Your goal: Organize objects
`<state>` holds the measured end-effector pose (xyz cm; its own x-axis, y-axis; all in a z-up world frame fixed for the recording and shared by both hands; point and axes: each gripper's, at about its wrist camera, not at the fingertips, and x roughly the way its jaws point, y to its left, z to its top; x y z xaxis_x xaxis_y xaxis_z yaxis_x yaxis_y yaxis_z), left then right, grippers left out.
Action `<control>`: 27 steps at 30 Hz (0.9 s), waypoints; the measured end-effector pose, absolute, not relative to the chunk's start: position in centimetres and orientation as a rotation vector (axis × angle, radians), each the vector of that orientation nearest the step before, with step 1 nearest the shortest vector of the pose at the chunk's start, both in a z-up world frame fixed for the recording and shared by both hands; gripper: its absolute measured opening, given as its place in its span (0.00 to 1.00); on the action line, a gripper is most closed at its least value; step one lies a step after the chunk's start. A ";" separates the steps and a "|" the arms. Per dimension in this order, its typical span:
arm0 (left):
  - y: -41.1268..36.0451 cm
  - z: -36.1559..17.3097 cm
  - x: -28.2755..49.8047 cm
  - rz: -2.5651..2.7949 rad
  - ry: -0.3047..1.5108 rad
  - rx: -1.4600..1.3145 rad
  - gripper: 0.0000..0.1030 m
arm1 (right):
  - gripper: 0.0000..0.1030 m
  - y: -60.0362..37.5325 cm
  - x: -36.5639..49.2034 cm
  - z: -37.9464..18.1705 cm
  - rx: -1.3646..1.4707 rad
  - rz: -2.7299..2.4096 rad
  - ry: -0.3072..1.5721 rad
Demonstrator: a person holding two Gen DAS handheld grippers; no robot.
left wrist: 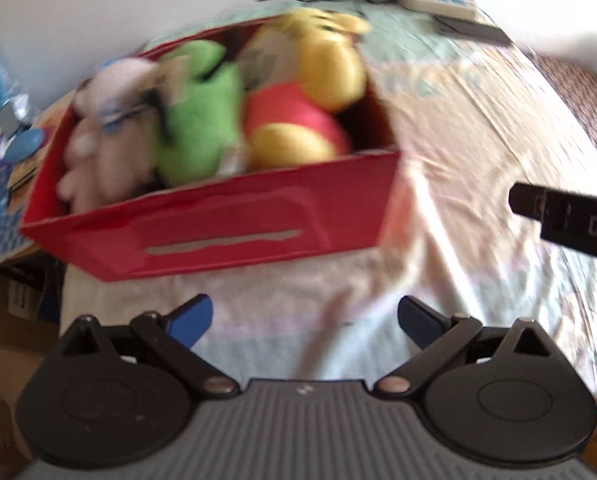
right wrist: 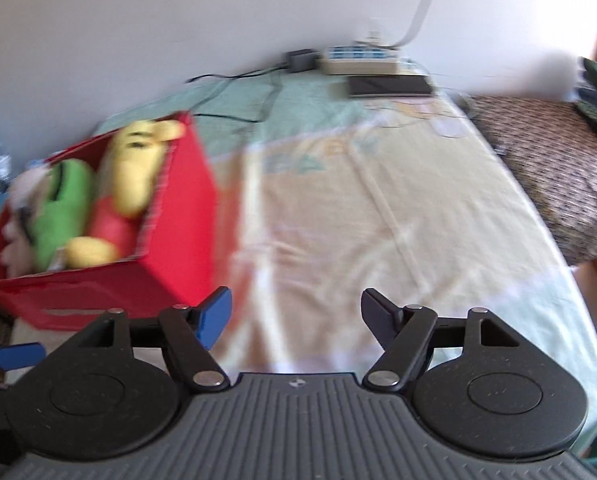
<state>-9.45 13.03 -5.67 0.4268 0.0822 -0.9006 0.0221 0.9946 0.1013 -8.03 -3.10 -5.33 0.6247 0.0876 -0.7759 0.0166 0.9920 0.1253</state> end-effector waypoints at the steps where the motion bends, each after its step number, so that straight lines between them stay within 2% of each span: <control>1: 12.3 -5.7 -9.4 0.016 1.130 0.112 0.96 | 0.74 -3.9 -7.9 -5.5 0.124 0.016 0.901; 12: 6.7 -5.4 -8.3 -0.041 1.122 0.182 0.96 | 0.75 -9.5 -8.6 -6.5 0.179 -0.119 0.946; 27: 10.6 -3.5 -7.9 0.191 1.101 0.104 0.96 | 0.75 -7.2 -7.0 -6.3 0.149 0.104 0.963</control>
<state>-7.94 10.58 -3.50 0.4388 0.2045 -0.8750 -0.1015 0.9788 0.1779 -7.01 -7.23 -6.30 0.5677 0.1540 -0.8087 -0.0218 0.9848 0.1722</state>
